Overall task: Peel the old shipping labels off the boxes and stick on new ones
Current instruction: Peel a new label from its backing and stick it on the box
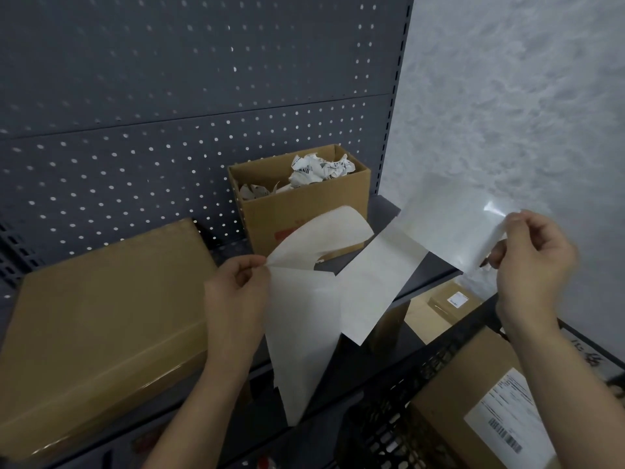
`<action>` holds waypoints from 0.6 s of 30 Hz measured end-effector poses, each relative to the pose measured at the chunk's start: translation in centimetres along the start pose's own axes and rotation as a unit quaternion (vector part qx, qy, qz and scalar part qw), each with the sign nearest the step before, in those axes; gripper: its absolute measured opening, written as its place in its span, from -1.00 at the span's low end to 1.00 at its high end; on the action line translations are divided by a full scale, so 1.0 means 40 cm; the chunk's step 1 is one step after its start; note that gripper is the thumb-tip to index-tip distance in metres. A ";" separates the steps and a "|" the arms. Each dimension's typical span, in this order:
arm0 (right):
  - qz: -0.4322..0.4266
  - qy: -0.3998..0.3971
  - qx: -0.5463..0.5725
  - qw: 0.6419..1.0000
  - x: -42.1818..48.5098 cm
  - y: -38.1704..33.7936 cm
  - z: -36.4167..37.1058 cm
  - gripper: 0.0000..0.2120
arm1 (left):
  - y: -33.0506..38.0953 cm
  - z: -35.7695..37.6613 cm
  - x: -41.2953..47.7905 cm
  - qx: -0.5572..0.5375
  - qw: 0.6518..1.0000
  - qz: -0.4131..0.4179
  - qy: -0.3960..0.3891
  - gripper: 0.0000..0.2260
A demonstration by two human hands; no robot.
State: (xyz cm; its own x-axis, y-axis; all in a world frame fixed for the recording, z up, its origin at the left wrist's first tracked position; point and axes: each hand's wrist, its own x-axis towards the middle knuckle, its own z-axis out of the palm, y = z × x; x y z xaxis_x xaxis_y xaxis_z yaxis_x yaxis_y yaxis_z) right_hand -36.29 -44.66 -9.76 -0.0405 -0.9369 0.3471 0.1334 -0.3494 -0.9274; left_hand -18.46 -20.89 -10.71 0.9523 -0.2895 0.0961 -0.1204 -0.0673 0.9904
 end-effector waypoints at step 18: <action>-0.197 -0.124 0.024 0.972 -0.153 -0.168 0.083 -0.92 | -0.005 0.015 -0.017 0.063 0.988 -0.029 -0.141 -0.85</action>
State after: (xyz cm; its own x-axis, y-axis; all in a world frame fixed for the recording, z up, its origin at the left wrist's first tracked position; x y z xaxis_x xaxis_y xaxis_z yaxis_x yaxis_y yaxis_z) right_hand -33.64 -36.55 -5.19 0.1410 -0.6974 0.7027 0.2018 -0.6746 -0.7100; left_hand -19.24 -21.27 -11.03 0.8453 -0.5342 -0.0097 -0.1182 -0.2047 0.9717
